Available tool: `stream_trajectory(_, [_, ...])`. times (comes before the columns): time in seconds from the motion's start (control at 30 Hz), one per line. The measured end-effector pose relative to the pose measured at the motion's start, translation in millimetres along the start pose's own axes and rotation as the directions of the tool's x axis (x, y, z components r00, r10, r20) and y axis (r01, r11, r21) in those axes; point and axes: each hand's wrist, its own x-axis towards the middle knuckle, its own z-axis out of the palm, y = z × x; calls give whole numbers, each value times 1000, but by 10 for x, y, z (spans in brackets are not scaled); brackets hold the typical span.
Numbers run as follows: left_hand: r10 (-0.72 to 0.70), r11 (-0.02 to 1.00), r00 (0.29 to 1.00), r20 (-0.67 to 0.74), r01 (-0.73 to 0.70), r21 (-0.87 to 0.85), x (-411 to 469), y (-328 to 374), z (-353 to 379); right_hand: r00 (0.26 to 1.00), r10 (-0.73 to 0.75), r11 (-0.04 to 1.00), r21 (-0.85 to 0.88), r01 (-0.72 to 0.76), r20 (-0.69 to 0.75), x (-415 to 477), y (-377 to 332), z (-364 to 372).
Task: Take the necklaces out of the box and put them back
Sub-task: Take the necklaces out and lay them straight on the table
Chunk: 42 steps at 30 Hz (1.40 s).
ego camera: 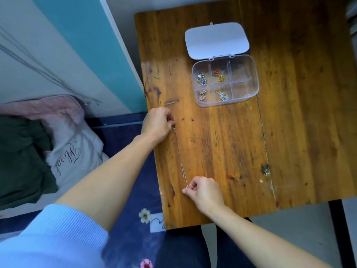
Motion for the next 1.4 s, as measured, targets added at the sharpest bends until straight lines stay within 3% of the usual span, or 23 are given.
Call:
stream_trajectory(0.2, [-1,1000,999,-46,1,2,32,-17,-50,994,-66,995,-67,72,92,14,74,-245])
stream_trajectory(0.33, [-47,982,995,-93,29,-187,90,148,-99,986,-114,993,-30,112,-119,235,102,-908])
stream_trajectory(0.43, [-84,945,993,-77,55,-323,179,329,-87,924,-130,987,38,154,-360,521,38,-1558])
stream_trajectory(0.53, [-152,879,988,-30,121,-461,308,495,-28,880,-162,985,-25,169,-446,849,-140,-2060])
stream_trajectory(0.67, [-223,798,972,70,224,-560,437,606,99,899,-250,960,-214,182,-358,1253,-461,-2273])
stream_trajectory(0.8, [-250,759,965,78,245,-603,459,601,152,932,-268,881,-453,134,-243,1565,-591,-2217])
stream_trajectory(0.93, [-251,749,966,52,228,-622,458,601,183,894,-377,848,-479,228,-243,1636,-658,-2165])
stream_trajectory(1.1, [-233,733,971,48,208,-648,435,594,201,831,-542,746,-525,409,-123,1707,-715,-2029])
stream_trajectory(1.27, [-246,725,968,56,222,-652,435,612,200,801,-595,636,-646,422,-63,1819,-767,-1999])
stream_trajectory(1.4, [-253,722,965,67,234,-651,424,618,199,796,-602,626,-658,419,-67,1840,-760,-1978])
